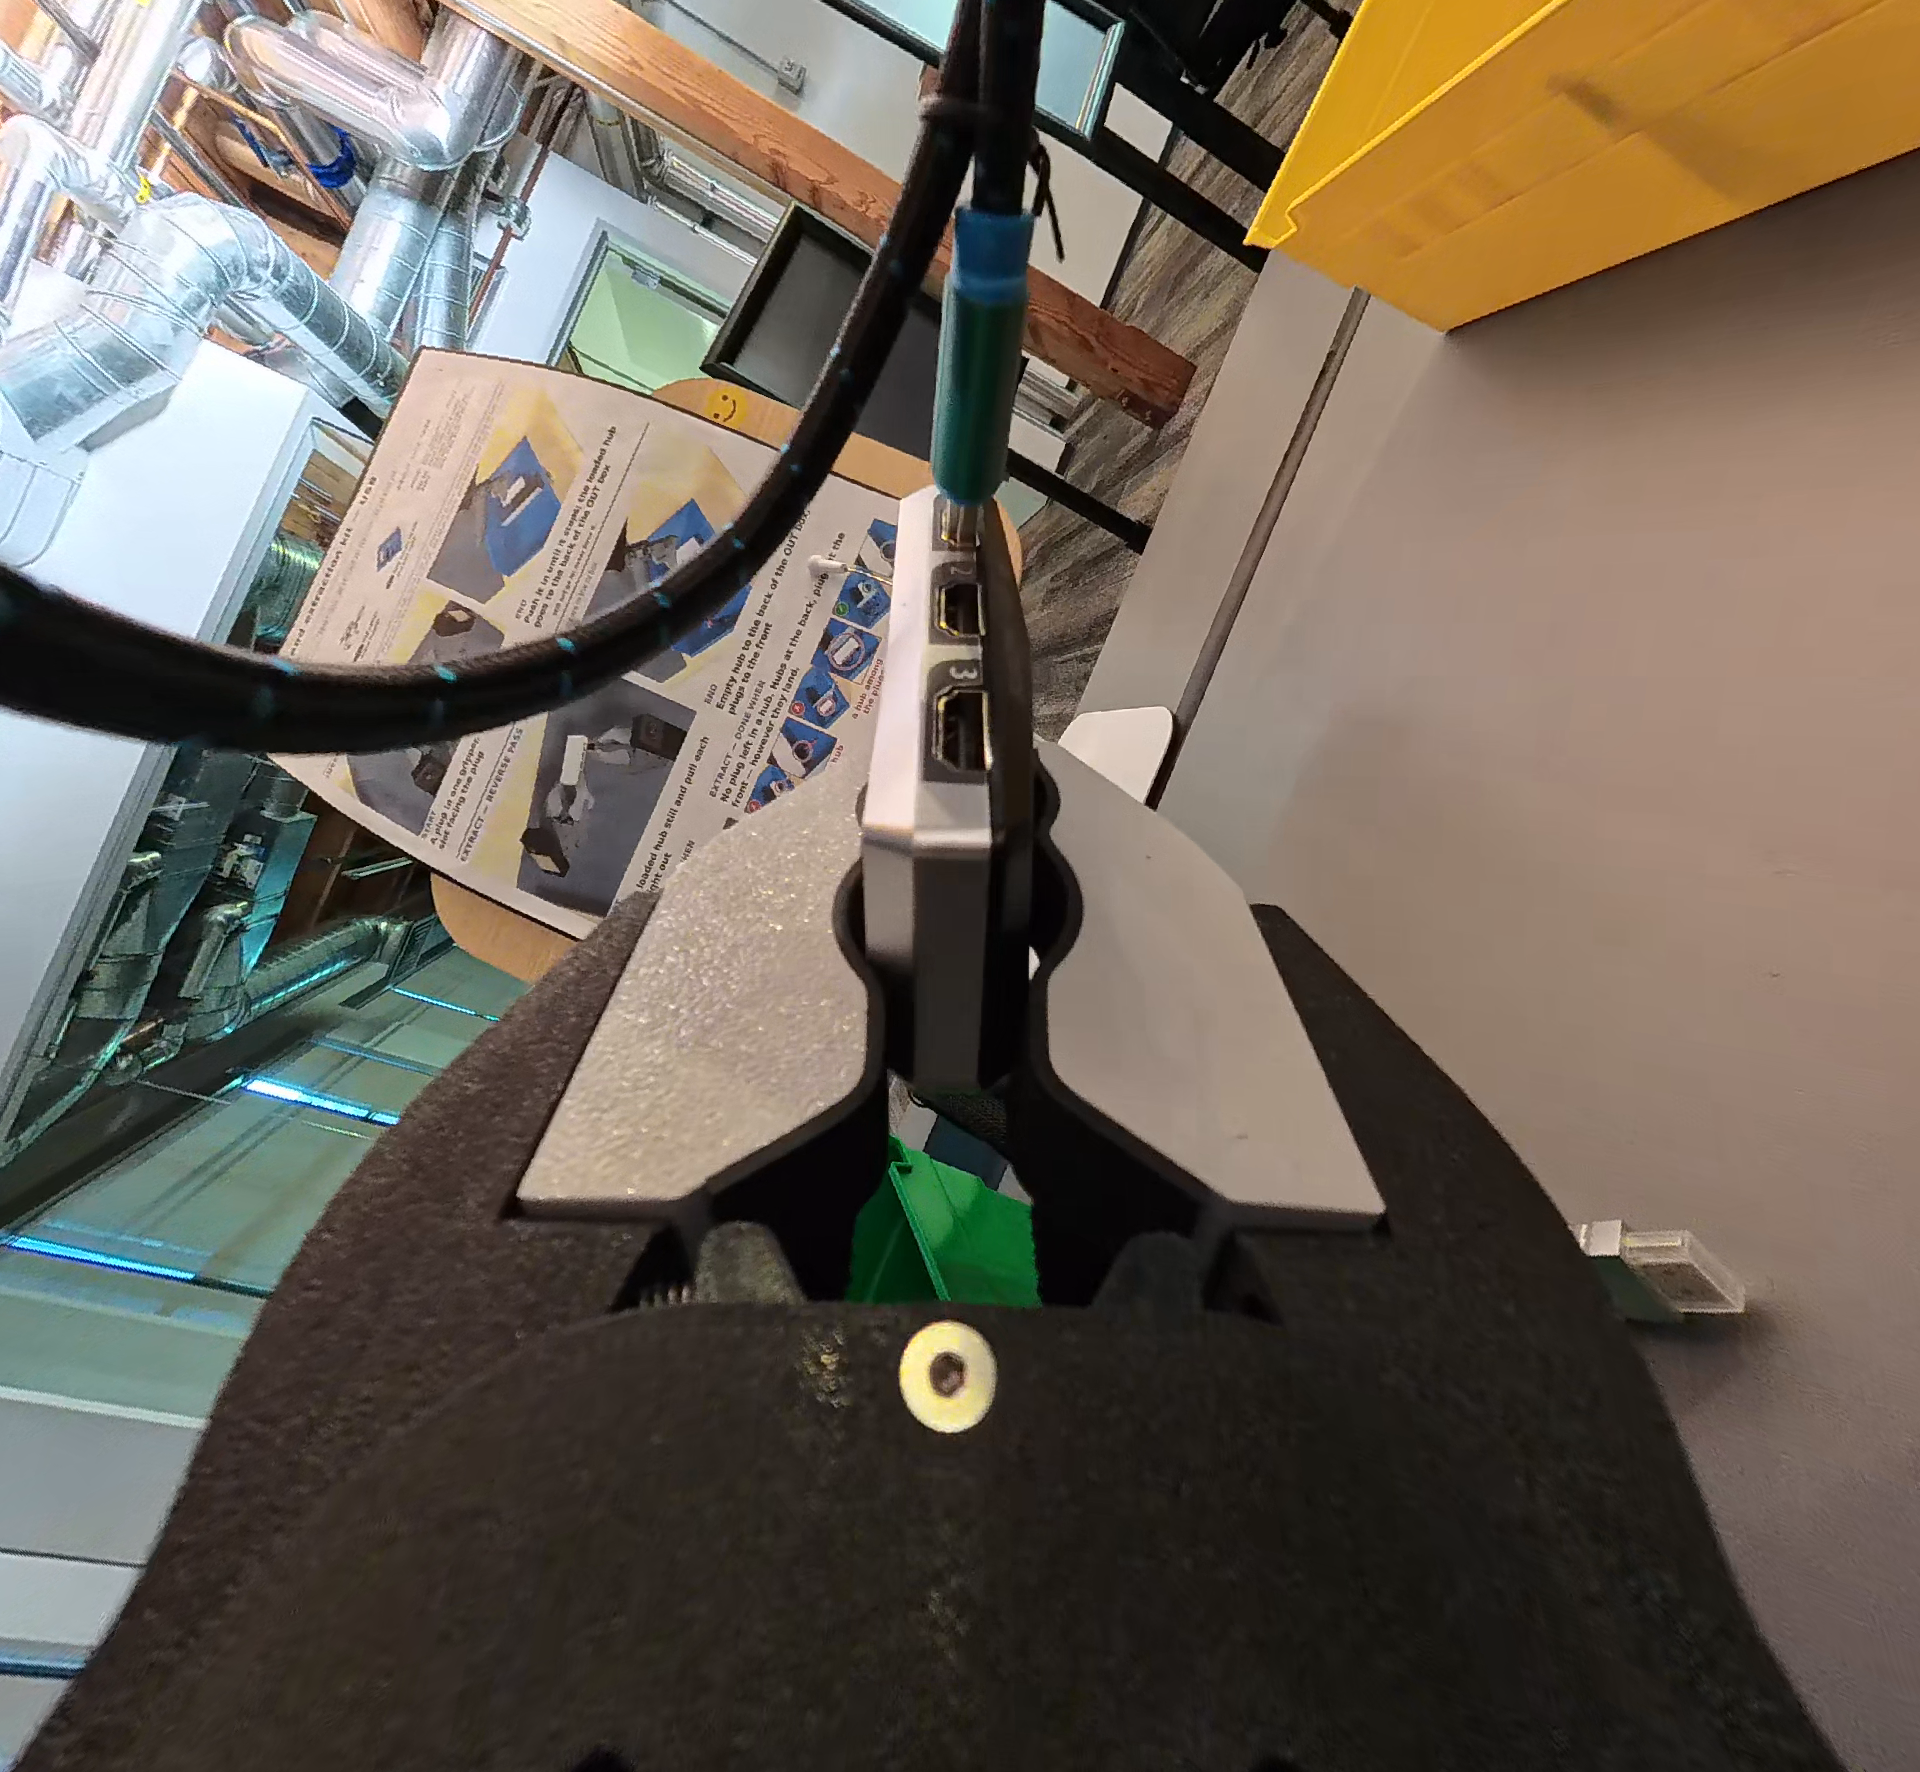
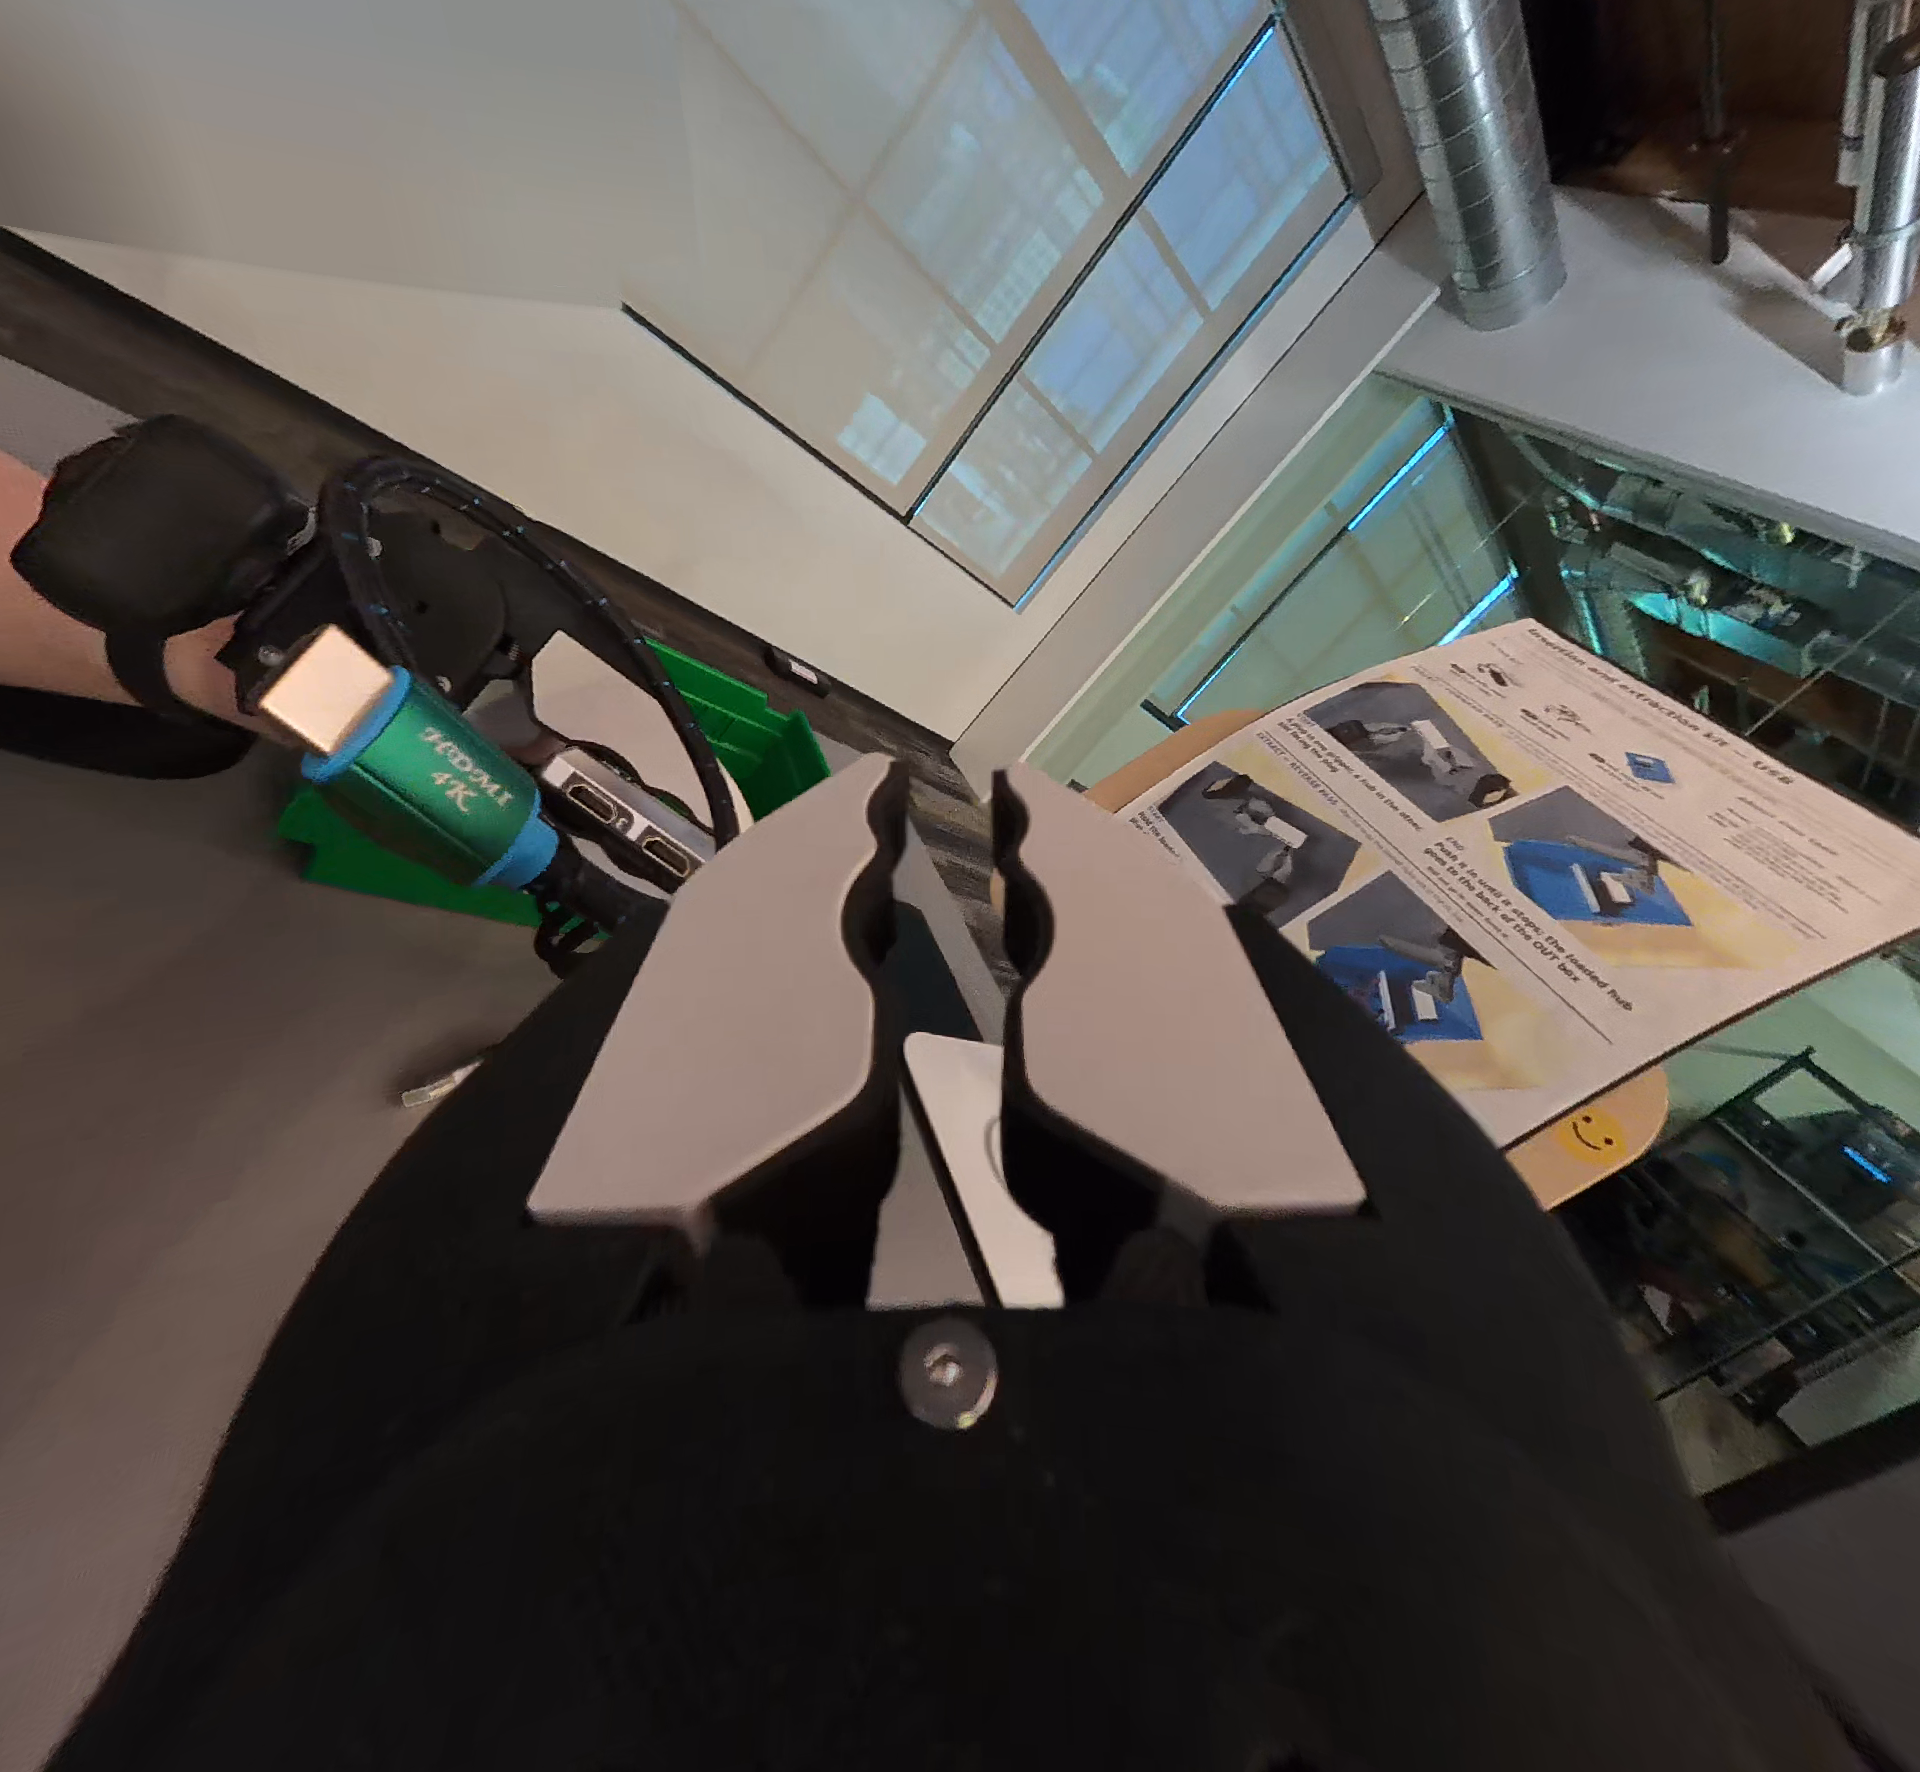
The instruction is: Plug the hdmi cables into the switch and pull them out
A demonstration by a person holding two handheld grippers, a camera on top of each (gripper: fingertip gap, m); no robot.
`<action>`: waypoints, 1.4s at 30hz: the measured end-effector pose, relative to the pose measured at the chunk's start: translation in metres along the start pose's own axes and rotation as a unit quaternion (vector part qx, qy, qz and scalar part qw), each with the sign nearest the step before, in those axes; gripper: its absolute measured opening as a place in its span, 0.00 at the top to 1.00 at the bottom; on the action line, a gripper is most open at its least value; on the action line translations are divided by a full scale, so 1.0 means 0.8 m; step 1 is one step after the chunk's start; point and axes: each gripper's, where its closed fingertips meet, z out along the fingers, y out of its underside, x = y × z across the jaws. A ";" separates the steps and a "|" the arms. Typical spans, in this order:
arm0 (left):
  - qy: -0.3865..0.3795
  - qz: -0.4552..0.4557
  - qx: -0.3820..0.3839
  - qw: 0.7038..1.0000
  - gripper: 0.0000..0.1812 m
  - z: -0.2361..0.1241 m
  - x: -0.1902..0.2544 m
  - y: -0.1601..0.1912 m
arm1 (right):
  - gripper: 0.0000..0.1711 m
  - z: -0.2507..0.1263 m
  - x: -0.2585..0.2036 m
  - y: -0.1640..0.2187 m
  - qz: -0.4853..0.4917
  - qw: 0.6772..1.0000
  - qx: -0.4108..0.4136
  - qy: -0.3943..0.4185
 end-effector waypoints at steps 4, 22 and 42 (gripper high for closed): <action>-0.003 -0.013 -0.001 1.000 0.88 0.000 -0.002 0.000 | 0.82 0.009 0.001 0.025 0.042 0.998 -0.036 -0.007; -0.020 -0.067 -0.036 0.997 0.87 0.004 -0.017 0.019 | 0.79 0.084 -0.069 0.089 0.222 0.963 -0.146 -0.040; -0.027 -0.012 -0.047 0.998 0.88 0.005 -0.012 0.024 | 0.89 0.074 -0.063 0.099 0.214 0.947 -0.241 0.002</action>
